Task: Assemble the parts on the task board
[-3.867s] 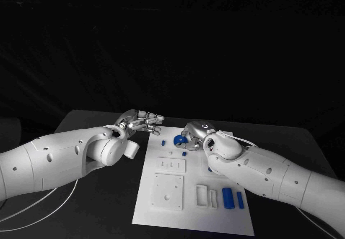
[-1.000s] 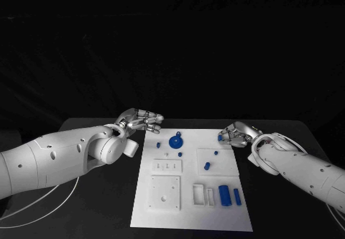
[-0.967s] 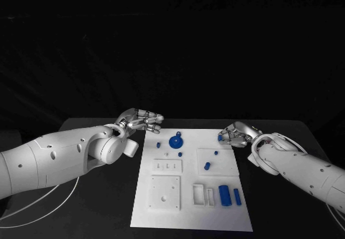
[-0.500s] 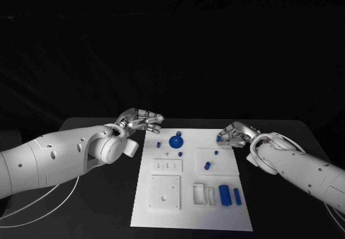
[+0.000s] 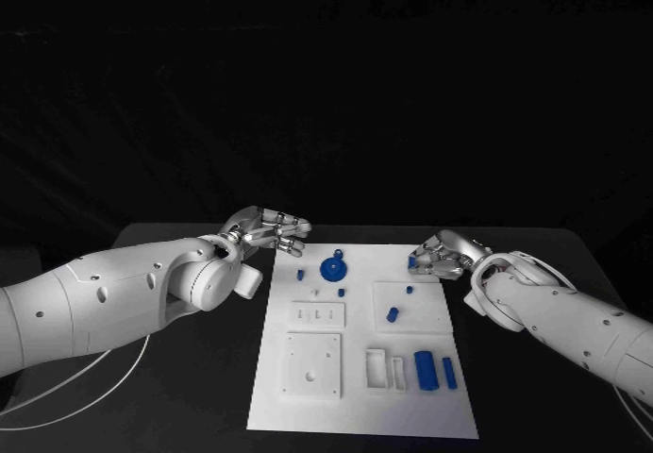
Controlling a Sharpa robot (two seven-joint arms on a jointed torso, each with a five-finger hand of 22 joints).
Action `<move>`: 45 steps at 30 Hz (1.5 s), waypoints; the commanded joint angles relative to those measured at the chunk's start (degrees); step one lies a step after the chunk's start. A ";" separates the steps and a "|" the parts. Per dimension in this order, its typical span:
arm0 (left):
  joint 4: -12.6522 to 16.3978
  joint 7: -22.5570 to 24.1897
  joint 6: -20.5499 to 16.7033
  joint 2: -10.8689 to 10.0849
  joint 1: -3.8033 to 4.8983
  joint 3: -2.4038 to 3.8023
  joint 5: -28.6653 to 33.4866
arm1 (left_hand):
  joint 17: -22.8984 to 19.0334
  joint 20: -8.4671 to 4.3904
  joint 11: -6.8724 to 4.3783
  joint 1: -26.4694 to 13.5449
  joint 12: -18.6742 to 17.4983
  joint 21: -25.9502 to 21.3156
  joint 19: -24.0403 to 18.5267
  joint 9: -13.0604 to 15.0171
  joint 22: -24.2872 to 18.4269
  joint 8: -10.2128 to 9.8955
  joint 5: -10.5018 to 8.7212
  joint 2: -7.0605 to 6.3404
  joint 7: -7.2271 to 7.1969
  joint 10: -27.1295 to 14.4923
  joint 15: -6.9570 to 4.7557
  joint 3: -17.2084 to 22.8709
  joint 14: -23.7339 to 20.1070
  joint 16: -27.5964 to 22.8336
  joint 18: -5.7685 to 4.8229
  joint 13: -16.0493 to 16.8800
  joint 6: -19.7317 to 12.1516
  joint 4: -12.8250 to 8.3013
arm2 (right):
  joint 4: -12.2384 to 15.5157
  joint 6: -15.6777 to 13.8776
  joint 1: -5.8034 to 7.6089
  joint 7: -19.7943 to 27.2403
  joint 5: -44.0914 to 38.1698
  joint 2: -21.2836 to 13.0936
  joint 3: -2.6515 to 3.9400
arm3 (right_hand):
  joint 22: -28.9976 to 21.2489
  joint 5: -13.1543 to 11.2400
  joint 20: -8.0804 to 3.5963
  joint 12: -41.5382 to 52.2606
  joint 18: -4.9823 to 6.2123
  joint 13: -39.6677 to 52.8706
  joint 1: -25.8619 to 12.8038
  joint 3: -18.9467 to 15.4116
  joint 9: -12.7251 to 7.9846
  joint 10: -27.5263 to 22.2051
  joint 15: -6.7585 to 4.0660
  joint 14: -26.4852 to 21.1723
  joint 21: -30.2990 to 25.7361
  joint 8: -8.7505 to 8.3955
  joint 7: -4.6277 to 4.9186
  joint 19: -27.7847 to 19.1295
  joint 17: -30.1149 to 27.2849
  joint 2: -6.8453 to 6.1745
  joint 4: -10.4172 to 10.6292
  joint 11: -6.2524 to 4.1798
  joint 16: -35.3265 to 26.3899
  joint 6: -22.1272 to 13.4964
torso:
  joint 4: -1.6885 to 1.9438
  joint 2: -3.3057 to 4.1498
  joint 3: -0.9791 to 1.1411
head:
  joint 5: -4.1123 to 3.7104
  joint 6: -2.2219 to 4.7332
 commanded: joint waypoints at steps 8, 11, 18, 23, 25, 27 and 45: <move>-1.67 -11.04 2.17 2.53 2.35 1.89 -10.84 | 15.40 -7.82 -7.24 -4.22 6.38 18.87 4.28 0.57 12.17 -0.03 3.55 0.42 -4.27 18.97 -7.37 0.67 9.45 23.14 -2.22 3.63 7.23 2.61 | 6.39 -0.40 1.37 -4.74 -0.98 -1.21 0.02 | 5.36 0.86 -0.47 0.53 -0.41 3.50 0.01 1.48 0.13 0.37 -0.39 -0.03 0.07 0.36 0.08 3.44 0.15 0.89 -0.70 -0.20 -0.26 0.73 | -0.48 -0.81 -0.02 | 0.35 0.29; -3.14 -14.03 4.33 3.98 3.33 2.02 -12.80 | 28.35 -9.13 -8.22 -6.11 16.01 28.73 -0.50 2.39 20.28 -0.09 3.16 0.91 -4.65 17.96 -8.47 -0.57 1.61 40.64 -2.64 10.22 8.78 3.77 | 8.06 0.23 1.88 -6.05 -1.75 -1.21 0.02 | 5.36 0.72 -0.48 0.57 -0.41 3.53 -0.05 1.54 0.12 0.40 -0.39 -0.03 0.07 0.35 0.08 3.44 0.14 0.85 -0.71 -0.21 -0.27 0.72 | -0.61 -1.01 -0.04 | 0.58 0.50; -6.86 -19.59 9.18 7.99 4.91 2.11 -16.49 | 44.61 -10.93 -10.05 -8.64 34.95 40.14 0.92 10.50 32.50 -0.03 2.88 0.82 -6.06 15.59 -10.37 -0.31 3.86 62.45 -1.37 28.82 10.25 5.06 | 11.13 2.06 2.81 -9.07 -3.66 -0.44 0.01 | 5.30 -0.12 -0.50 0.65 -0.38 3.66 -0.29 1.86 0.11 0.45 -0.41 0.00 0.01 0.34 0.10 3.45 0.24 0.70 -0.72 -0.17 -0.22 0.58 | -0.79 -1.60 -0.08 | 1.07 0.56; -9.11 -24.48 12.78 10.81 5.33 2.04 -18.32 | 49.51 -10.74 -9.90 -11.20 39.21 42.26 2.62 13.57 38.19 -0.12 2.38 -1.64 -6.14 14.20 -10.25 1.55 5.18 66.02 -1.06 35.69 9.46 6.96 | 11.95 2.89 3.43 -10.64 -4.60 0.77 -0.06 | 5.28 0.11 -0.52 0.59 -0.37 3.64 -0.24 1.95 0.13 0.41 -0.42 -0.01 0.01 0.36 0.09 3.45 0.18 0.76 -0.70 -0.20 -0.28 0.65 | -0.81 -1.76 -0.09 | 1.21 0.46; -9.78 -26.54 14.30 11.80 5.40 2.01 -19.17 | 50.47 -10.73 -10.00 -11.73 39.97 42.40 2.98 15.51 39.60 0.03 3.12 -2.80 -6.29 13.89 -10.38 2.85 5.48 66.55 -1.00 37.64 10.04 7.81 | 12.18 2.98 3.61 -11.36 -5.05 1.40 -0.13 | 5.27 0.05 -0.53 0.62 -0.36 3.66 -0.29 1.92 0.13 0.44 -0.45 -0.01 0.02 0.35 0.08 3.45 0.21 0.71 -0.68 -0.19 -0.26 0.65 | -0.87 -1.83 -0.06 | 1.26 0.41; -10.46 -28.85 15.66 12.90 5.46 1.97 -20.39 | 51.13 -10.79 -10.06 -12.62 40.25 42.25 3.11 19.02 40.95 -0.07 4.93 -2.85 -6.41 13.64 -10.38 3.05 5.55 66.80 -1.08 39.21 9.63 7.93 | 12.48 3.12 3.82 -12.22 -5.56 2.16 -0.22 | 5.27 -0.07 -0.55 0.65 -0.35 3.68 -0.15 2.02 0.14 0.46 -0.48 -0.01 0.05 0.36 0.09 3.46 0.21 0.79 -0.76 -0.19 -0.26 0.68 | -0.82 -1.77 -0.07 | 1.20 0.54; -12.53 -35.45 14.31 17.08 5.61 1.37 -26.59 | 51.21 -11.02 -10.59 -13.10 39.75 36.49 4.07 41.23 48.41 -0.11 2.81 -6.92 -7.52 13.42 -10.69 5.49 5.22 66.06 -1.58 41.84 9.43 14.20 | 13.32 5.75 4.95 -14.01 -5.71 5.25 -1.32 | 5.22 -0.05 -0.54 0.57 -0.36 3.67 -0.44 1.89 0.14 0.39 -0.46 -0.01 -0.01 0.35 0.08 3.44 0.20 0.78 -0.67 -0.18 -0.29 0.64 | -0.86 -1.63 -0.29 | 0.68 0.33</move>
